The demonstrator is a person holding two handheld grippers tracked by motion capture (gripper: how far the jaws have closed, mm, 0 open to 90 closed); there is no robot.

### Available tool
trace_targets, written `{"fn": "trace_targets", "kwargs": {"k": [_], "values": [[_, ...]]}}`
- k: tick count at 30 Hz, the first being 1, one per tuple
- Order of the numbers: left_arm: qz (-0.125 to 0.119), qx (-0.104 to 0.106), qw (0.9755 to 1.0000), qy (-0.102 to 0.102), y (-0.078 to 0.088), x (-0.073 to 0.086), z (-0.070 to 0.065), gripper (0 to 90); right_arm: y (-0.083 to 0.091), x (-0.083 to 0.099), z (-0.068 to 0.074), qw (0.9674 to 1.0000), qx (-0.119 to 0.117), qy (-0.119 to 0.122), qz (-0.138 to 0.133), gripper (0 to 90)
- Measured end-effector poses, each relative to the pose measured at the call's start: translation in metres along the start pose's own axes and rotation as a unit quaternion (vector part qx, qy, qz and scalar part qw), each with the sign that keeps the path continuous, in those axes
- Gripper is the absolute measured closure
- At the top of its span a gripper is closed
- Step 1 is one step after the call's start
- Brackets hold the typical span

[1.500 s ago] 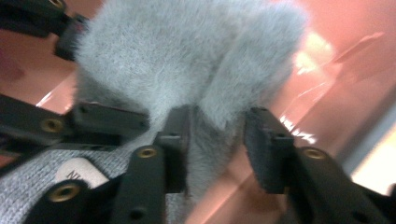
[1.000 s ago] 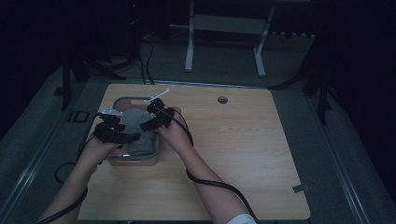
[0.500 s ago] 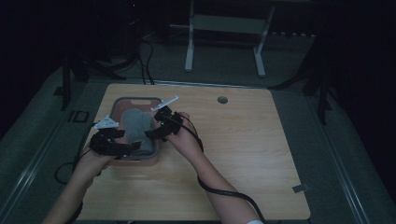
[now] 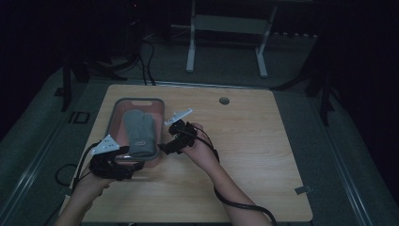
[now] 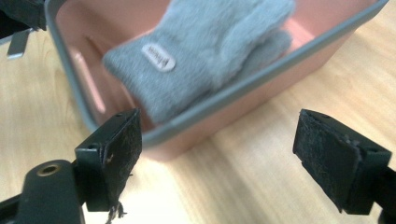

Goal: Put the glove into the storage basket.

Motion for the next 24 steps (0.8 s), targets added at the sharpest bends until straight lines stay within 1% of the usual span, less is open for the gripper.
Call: {"fn": "trace_targets", "kwargs": {"k": [2, 4, 7, 9, 12, 16, 17, 18, 19, 23, 24], "values": [[0.001, 0.011, 0.9999, -0.008, 0.001, 0.004, -0.005, 14.9, 0.0, 0.006, 0.001, 1.0, -0.002, 0.001, 0.001, 15.4], [0.0, 0.013, 0.9997, -0.021, 0.001, 0.009, -0.01, 14.9, -0.002, 0.013, 0.001, 1.0, -0.005, -0.002, 0.001, 15.4], [0.0, 0.021, 0.9995, -0.024, 0.0, 0.014, -0.013, 14.9, -0.005, 0.022, 0.001, 0.9999, -0.008, -0.005, 0.002, 15.5], [0.004, 0.028, 0.9994, -0.022, -0.003, 0.018, -0.014, 14.9, -0.007, 0.028, 0.0, 0.9999, -0.01, -0.005, 0.003, 15.4], [0.006, 0.032, 0.9992, -0.024, -0.008, 0.025, -0.017, 14.9, -0.009, 0.035, 0.0, 0.9999, -0.012, -0.004, 0.0, 15.5], [0.01, 0.035, 0.9989, -0.028, -0.016, 0.035, -0.02, 14.9, -0.014, 0.046, -0.001, 0.9999, -0.014, -0.001, 0.005, 15.5], [0.01, 0.035, 0.9989, -0.028, -0.016, 0.035, -0.02, 14.9, -0.014, 0.046, -0.001, 0.9999, -0.014, -0.001, 0.005, 15.5], [0.011, 0.039, 0.9987, -0.03, -0.02, 0.04, -0.021, 14.9, -0.015, 0.048, -0.001, 0.9999, -0.015, 0.0, 0.004, 15.5], [0.012, 0.044, 0.9986, -0.027, -0.022, 0.042, -0.021, 14.9, -0.017, 0.053, -0.002, 0.9998, -0.018, -0.002, 0.001, 15.5], [0.019, 0.037, 0.9988, -0.027, -0.031, 0.05, -0.02, 14.9, -0.024, 0.064, -0.004, 0.9998, -0.019, -0.001, 0.0, 15.4], [0.02, 0.034, 0.9989, -0.023, -0.034, 0.052, -0.018, 14.9, -0.026, 0.067, -0.004, 0.9998, -0.018, -0.002, 0.0, 15.4]]}}
Point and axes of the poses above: each handheld gripper's, and its own axes: y roughly backward along the jaws, x roughly out of its underside, z roughly to its left, the point moved 1 cm from there along -y, roughly forward along the jaws, and after that the axes turned 10 degrees about z, right-handed, at the moved point
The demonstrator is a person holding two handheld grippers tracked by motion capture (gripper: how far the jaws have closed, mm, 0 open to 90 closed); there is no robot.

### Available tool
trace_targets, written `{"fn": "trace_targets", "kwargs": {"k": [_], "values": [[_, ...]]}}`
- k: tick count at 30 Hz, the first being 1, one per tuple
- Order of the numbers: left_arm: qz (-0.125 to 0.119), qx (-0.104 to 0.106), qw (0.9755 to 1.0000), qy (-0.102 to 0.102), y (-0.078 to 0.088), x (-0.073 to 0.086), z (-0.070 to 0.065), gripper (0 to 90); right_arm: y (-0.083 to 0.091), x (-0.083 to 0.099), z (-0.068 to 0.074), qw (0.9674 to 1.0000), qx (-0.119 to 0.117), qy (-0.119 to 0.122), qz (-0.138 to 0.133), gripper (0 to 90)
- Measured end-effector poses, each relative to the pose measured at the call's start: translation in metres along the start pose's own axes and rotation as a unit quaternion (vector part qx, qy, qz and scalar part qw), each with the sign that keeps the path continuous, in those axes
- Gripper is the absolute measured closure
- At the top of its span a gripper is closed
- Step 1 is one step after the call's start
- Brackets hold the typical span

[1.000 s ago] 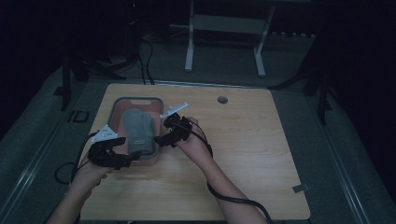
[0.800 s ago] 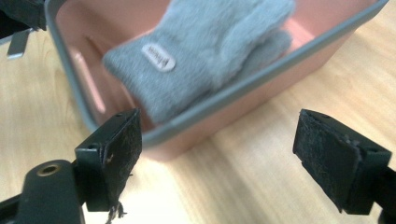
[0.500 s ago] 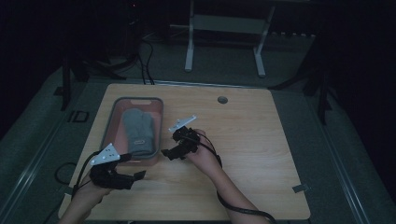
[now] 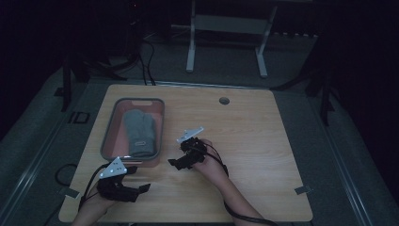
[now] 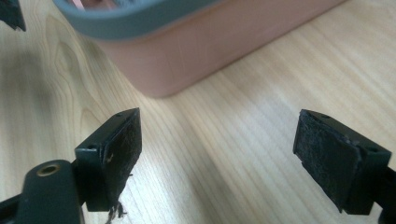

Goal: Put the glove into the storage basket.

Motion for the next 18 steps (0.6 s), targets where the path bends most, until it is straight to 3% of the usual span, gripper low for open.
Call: {"fn": "trace_targets", "kwargs": {"k": [6, 8, 11, 14, 18], "values": [[-0.006, -0.009, 0.9999, 0.012, -0.01, 0.01, 0.008, 14.7, -0.013, 0.013, -0.001, 0.9998, 0.0, 0.016, 0.009, 14.1], [-0.008, -0.011, 0.9998, 0.018, -0.012, 0.013, 0.009, 14.4, -0.015, 0.017, -0.002, 0.9997, 0.003, 0.023, -0.004, 14.1], [-0.01, -0.016, 0.9997, 0.015, -0.014, 0.015, 0.011, 14.4, -0.016, 0.021, -0.003, 0.9994, 0.003, 0.03, -0.015, 13.8], [-0.01, -0.017, 0.9998, 0.006, -0.015, 0.017, 0.011, 14.4, -0.018, 0.025, -0.004, 0.9991, 0.018, 0.035, -0.016, 13.6], [-0.013, -0.017, 0.9997, 0.007, -0.015, 0.018, 0.01, 14.5, -0.02, 0.026, -0.006, 0.999, 0.016, 0.038, -0.016, 13.6]]}}
Point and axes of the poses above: each handheld gripper's, and its own axes: y roughly backward along the jaws, x roughly out of its underside, z roughly to its left, the point moved 1 cm from there along -y, roughly forward along the jaws, and after that the axes turned 10 degrees about z, right-handed, at the moved point
